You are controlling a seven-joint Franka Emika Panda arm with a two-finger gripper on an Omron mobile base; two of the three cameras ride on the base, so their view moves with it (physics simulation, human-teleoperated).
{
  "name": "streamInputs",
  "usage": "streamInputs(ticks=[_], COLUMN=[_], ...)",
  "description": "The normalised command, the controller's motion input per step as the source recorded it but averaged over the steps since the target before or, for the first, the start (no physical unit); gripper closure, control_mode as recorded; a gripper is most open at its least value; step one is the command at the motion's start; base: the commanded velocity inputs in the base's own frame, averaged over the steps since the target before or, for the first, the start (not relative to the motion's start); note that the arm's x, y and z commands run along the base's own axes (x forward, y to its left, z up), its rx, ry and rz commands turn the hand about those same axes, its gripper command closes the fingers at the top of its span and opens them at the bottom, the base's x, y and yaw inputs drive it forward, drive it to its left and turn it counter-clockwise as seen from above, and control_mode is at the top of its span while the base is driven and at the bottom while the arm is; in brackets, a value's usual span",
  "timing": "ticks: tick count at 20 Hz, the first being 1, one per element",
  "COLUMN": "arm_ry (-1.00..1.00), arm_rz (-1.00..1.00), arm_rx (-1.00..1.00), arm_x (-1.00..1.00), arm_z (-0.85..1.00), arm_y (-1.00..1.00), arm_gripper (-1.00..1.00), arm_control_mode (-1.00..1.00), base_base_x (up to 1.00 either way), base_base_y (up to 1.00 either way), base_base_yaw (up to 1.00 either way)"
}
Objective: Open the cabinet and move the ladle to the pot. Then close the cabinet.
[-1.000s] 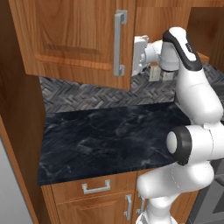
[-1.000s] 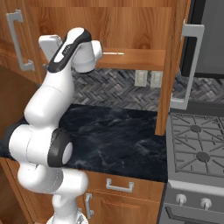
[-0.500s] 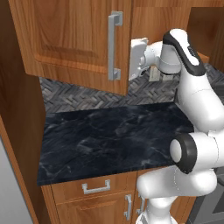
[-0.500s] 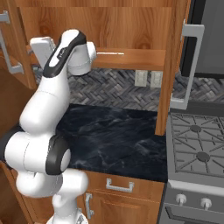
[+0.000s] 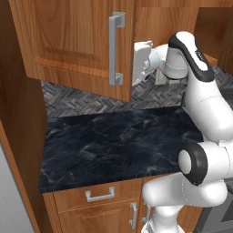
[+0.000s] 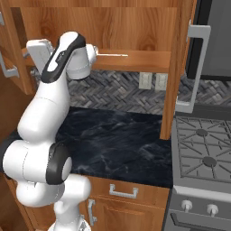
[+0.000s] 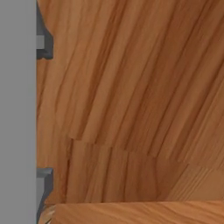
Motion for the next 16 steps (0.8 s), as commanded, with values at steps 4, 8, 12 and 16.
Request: streamInputs(ticks=[4, 8, 12, 16], arm_ry=[-0.03, -0.06, -0.02, 0.00], arm_rz=[0.03, 0.00, -0.01, 0.00], arm_rx=[0.00, -0.03, -0.10, -0.03], arm_x=[0.10, 0.20, 0.01, 0.00], arm_z=[0.00, 0.00, 0.00, -0.01], arm_y=[0.00, -0.18, -0.41, -0.31], arm_gripper=[-1.00, -1.00, -1.00, -1.00], arm_control_mode=[-1.00, -1.00, -1.00, -1.00], base_base_x=[0.00, 0.00, 0.00, 0.00], base_base_y=[0.00, 0.00, 0.00, 0.00], base_base_yaw=[0.00, 0.00, 0.00, 0.00])
